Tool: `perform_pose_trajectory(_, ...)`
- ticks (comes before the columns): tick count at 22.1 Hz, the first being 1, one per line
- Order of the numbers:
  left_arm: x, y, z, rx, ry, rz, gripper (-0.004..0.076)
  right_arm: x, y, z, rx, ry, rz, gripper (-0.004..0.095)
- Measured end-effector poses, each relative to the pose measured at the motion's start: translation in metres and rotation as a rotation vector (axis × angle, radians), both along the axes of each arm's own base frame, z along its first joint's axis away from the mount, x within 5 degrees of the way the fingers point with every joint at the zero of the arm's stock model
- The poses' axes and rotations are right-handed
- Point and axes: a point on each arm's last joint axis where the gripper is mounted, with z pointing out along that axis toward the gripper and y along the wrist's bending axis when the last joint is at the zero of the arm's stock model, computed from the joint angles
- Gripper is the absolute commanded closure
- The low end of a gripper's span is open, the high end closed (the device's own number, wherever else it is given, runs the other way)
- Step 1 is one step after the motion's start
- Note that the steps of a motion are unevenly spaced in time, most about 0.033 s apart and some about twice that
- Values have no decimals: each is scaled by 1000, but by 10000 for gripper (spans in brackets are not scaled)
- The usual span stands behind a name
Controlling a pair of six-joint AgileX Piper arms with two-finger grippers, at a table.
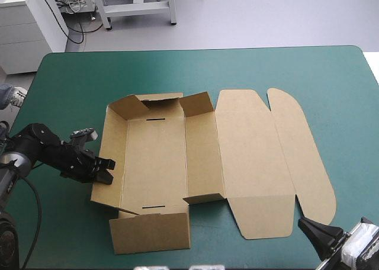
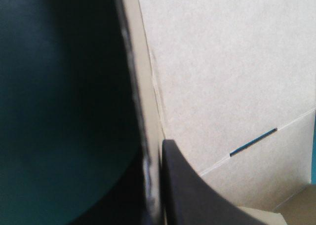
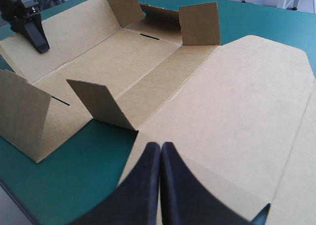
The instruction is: Fold the box
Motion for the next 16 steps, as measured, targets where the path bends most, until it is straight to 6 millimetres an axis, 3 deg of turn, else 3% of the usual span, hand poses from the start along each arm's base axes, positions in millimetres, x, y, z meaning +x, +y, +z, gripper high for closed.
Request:
perform_pose_trajectory(2,10,6,18,68,-56,-39,731,0,0,0,0,0,0,924)
perform_pose_trajectory(5,39,13,78,185,-283,-89,731,0,0,0,0,0,0,924)
perform_pose_trajectory(7,49,3,117,290,-415,-166,731,0,0,0,-1,0,0,924)
perform_pose_trajectory(9,54,-13,141,380,-501,-263,731,0,0,0,-1,0,0,924)
perform_pose_trajectory(12,64,-43,153,478,-576,-427,731,0,0,0,-1,0,0,924)
perform_pose_trajectory(16,73,-79,145,587,-604,-617,731,0,0,0,-1,0,0,924)
